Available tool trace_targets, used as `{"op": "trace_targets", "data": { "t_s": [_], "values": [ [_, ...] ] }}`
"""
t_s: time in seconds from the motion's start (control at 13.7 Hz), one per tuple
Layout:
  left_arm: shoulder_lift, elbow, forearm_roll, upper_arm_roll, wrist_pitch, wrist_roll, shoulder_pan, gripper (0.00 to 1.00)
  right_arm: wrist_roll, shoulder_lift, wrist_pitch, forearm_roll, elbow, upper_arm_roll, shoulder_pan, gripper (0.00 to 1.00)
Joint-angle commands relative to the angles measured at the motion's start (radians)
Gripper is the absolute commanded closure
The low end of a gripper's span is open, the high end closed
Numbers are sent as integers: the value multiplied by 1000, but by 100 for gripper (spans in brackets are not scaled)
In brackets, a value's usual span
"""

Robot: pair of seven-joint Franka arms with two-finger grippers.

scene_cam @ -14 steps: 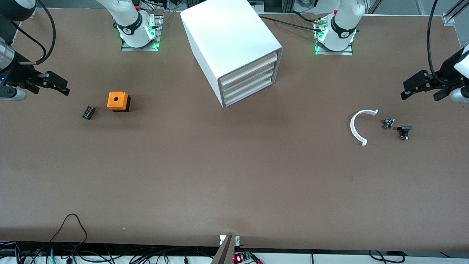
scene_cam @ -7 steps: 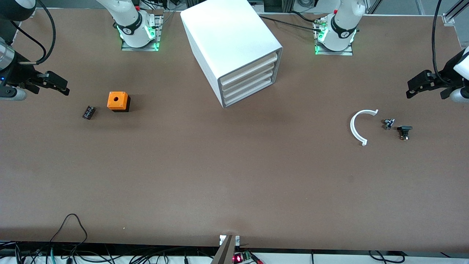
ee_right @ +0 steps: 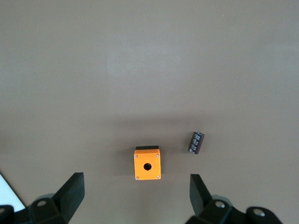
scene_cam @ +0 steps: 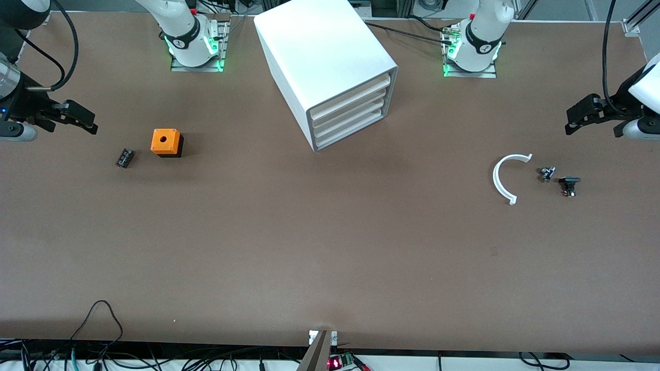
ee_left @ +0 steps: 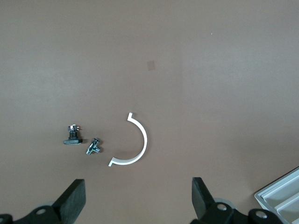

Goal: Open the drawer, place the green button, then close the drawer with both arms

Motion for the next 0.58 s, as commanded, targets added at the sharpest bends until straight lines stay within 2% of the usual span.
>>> {"op": "trace_targets", "data": {
  "t_s": [0.0,0.51],
  "values": [
    [-11,7,6,0,-33,16,-5,0,-19,-3,2,11,8,0,-2,0],
    [-11,7,5,0,-36,11,-6,0,-19,-3,-3,11,8,2,-2,0]
  ]
}}
